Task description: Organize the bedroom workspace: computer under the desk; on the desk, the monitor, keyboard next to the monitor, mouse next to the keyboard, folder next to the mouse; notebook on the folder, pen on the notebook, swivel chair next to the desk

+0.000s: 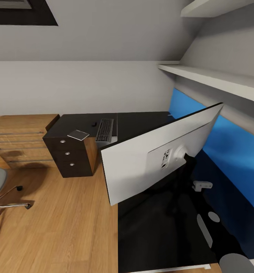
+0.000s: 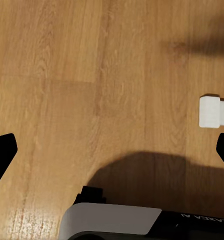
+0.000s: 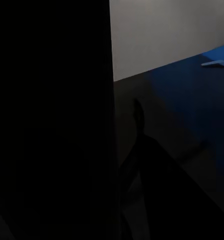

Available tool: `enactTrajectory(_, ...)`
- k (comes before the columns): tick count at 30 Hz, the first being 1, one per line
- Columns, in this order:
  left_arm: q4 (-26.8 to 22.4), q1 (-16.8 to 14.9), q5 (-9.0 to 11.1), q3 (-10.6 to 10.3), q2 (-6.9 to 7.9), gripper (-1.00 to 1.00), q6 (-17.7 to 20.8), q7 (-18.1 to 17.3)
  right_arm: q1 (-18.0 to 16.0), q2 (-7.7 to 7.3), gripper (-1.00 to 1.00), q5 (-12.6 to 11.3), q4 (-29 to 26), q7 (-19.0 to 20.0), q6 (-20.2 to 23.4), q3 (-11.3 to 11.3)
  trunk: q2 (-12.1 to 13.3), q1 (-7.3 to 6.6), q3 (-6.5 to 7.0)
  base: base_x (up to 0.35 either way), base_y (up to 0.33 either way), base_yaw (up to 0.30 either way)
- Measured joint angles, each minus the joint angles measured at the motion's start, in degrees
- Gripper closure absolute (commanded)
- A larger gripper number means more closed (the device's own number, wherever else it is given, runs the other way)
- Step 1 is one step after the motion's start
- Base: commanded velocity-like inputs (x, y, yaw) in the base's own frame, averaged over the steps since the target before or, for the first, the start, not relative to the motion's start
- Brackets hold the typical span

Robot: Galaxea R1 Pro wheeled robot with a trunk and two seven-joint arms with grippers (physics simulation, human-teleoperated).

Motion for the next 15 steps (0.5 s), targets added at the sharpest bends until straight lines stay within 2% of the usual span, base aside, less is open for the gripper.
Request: enactTrajectory(15, 0.0, 0.0, 0.0, -0.01, 0.0, -1.0, 0.0, 0.0, -0.01, -0.01, 1.0, 0.06, -0.1, -0.02, 0.17, 0.0, 0.0, 0.0, 0.0, 0.0, 0.0, 0.0)
